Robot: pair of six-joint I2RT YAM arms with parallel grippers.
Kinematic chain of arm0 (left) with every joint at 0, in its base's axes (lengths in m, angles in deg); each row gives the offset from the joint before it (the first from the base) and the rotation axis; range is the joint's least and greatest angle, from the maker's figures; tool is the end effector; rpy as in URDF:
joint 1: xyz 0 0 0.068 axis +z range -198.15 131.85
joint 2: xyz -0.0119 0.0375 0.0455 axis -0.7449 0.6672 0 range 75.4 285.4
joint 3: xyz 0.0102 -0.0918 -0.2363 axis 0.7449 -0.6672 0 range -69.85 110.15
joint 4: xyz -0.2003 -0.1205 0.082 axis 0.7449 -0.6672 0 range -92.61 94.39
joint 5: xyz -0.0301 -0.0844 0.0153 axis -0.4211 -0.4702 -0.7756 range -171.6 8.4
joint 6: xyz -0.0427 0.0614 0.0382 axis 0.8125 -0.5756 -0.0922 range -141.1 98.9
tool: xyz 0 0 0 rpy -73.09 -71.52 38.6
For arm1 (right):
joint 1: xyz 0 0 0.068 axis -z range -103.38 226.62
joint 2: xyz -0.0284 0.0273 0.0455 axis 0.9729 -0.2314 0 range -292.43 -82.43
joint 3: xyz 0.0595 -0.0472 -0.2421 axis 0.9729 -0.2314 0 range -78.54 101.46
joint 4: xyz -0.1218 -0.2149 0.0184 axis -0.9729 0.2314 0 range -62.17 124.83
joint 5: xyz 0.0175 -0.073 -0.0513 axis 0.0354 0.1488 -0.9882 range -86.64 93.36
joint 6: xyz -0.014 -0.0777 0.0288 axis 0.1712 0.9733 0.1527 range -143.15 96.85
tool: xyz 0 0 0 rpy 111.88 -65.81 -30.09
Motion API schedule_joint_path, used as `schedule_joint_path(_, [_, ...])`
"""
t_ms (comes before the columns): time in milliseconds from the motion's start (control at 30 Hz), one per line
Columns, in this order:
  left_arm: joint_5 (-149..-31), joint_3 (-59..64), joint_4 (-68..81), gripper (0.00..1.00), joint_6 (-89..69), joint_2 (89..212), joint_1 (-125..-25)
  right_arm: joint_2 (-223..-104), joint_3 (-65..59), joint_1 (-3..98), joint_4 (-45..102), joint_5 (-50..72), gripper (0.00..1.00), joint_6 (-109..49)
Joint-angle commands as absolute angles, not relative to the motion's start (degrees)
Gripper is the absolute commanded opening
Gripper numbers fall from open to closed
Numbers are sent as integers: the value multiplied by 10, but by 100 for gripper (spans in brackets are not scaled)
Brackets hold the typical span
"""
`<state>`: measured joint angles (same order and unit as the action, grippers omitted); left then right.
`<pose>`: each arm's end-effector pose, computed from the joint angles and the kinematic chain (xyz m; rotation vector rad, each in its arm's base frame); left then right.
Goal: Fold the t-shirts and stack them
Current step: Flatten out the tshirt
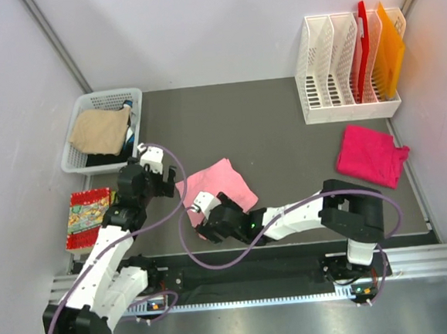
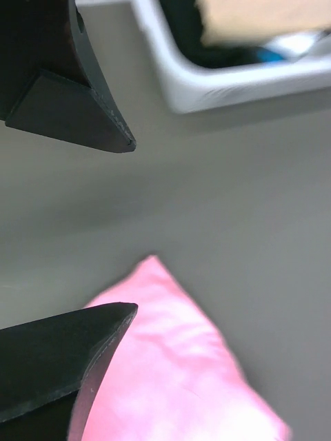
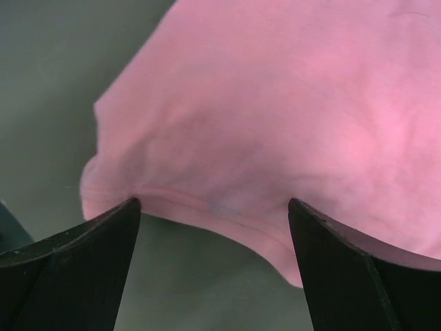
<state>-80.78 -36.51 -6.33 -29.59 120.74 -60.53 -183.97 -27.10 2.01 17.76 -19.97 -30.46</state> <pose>0.2172 -0.0466 0.2410 0.3471 1.9366 -0.0304 0.1266 0.3499 0.1235 -1.0487 1.9596 0.3307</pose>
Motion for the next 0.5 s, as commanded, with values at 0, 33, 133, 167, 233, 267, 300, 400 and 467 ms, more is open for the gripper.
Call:
schedule_joint_path(0, [-776, -391, -42, 93, -295, 1243, -598, -1853, -224, -6, 157, -179, 88, -319])
schedule_joint_path(33, [-776, -390, -39, 93, -295, 1252, -598, -1854, -223, -8, 157, -178, 88, -320])
schedule_joint_path(133, [-776, -388, -23, 93, -296, 1281, -593, -1852, -225, -20, 157, -179, 88, -320])
schedule_joint_path(167, [-776, -388, -13, 93, -297, 1293, -591, -1848, -230, -23, 157, -178, 88, -320])
schedule_joint_path(233, [-775, -389, -7, 93, -299, 1302, -587, -1844, -233, -27, 155, -177, 88, -321])
schedule_joint_path(267, [-777, -390, -4, 93, -298, 1308, -581, -1842, -239, -33, 153, -176, 88, -322])
schedule_joint_path(300, [-782, -391, -3, 93, -298, 1310, -579, -1842, -239, -34, 151, -176, 88, -322])
schedule_joint_path(400, [-792, -394, -1, 92, -297, 1309, -572, -1855, -232, -34, 151, -172, 88, -321])
schedule_joint_path(467, [-795, -394, -4, 92, -297, 1306, -569, -1874, -219, -34, 152, -174, 88, -318])
